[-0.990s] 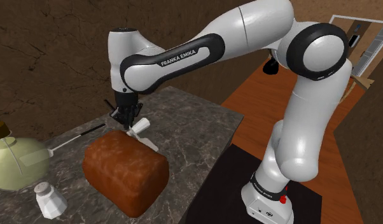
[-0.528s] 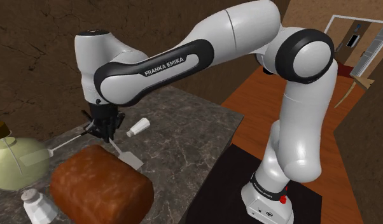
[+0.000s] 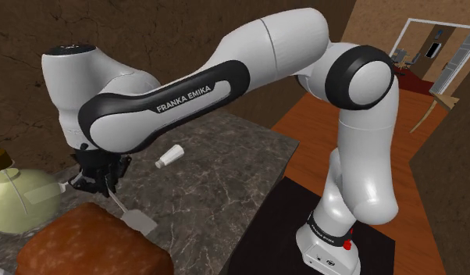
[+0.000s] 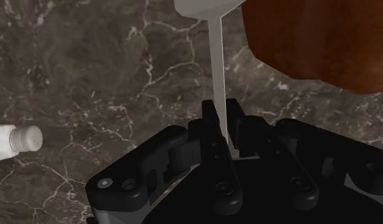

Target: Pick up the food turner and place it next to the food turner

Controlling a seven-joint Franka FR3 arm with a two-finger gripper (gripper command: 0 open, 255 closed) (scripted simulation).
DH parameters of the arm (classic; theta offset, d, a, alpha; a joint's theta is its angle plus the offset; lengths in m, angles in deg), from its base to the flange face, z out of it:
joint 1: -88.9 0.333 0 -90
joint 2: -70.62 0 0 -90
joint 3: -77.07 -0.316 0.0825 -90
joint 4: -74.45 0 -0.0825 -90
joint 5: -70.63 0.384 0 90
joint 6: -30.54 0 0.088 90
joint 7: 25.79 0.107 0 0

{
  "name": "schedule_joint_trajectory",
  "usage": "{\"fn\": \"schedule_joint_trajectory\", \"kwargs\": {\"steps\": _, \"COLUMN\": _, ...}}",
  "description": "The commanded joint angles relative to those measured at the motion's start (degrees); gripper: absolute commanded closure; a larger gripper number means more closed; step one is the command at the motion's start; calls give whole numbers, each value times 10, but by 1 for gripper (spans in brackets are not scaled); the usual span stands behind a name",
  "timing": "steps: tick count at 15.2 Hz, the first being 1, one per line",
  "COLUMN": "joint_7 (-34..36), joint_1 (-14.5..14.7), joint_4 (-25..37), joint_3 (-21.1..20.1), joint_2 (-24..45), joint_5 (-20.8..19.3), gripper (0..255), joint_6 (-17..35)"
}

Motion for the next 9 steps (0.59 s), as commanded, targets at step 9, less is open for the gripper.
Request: {"fn": "schedule_joint_trajectory", "kwargs": {"steps": 9, "joint_7": 11, "joint_1": 3, "joint_4": -37, "joint_3": 5, "joint_2": 28, "joint_5": -12, "gripper": 255, "joint_6": 64}}
